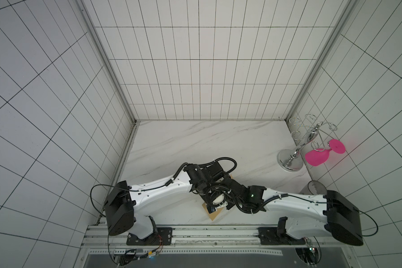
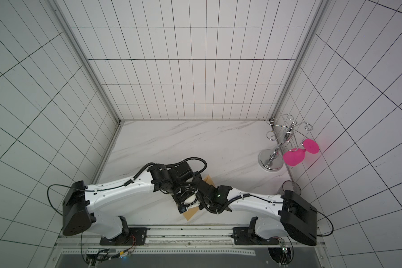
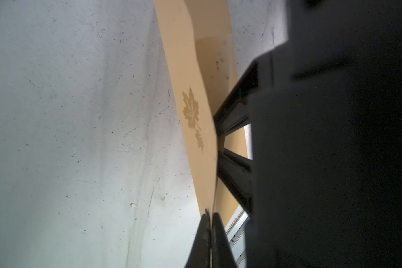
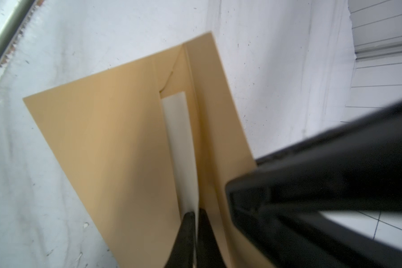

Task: Fold the letter paper in half and place it into the envelope
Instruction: Place the letter paper in the envelope.

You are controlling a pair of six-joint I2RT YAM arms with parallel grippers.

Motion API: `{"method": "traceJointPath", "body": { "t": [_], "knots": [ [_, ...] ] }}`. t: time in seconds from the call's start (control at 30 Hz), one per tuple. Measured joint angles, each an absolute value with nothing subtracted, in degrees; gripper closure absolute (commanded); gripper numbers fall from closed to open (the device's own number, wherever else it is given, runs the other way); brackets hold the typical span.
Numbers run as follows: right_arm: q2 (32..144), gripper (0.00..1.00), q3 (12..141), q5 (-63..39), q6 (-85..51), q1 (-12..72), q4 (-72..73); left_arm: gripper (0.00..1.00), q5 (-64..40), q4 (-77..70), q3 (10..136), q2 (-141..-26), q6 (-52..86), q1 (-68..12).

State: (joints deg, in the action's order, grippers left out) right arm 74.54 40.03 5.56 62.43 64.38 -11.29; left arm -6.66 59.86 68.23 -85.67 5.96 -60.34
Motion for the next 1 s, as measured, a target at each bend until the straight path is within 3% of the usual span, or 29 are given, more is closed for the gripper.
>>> {"method": "traceJointPath", "body": {
  "t": [0.27,0.8,1.0],
  "knots": [
    [73.14,0.01,40.07,5.67,62.43,64.03,-11.84,1.00,-5.80,59.55,67.42,-85.27,5.98,-60.36],
    [56.99,0.01,43.00,8.69,61.73,63.72,-20.58,1.00,-5.80,58.00,62.76,-83.79,3.60,-52.49],
    [56.10,0.01,42.89,12.29,53.28,63.70,-21.58,1.00,-4.91,58.15,64.03,-87.68,3.49,-51.96]
  ]
}}
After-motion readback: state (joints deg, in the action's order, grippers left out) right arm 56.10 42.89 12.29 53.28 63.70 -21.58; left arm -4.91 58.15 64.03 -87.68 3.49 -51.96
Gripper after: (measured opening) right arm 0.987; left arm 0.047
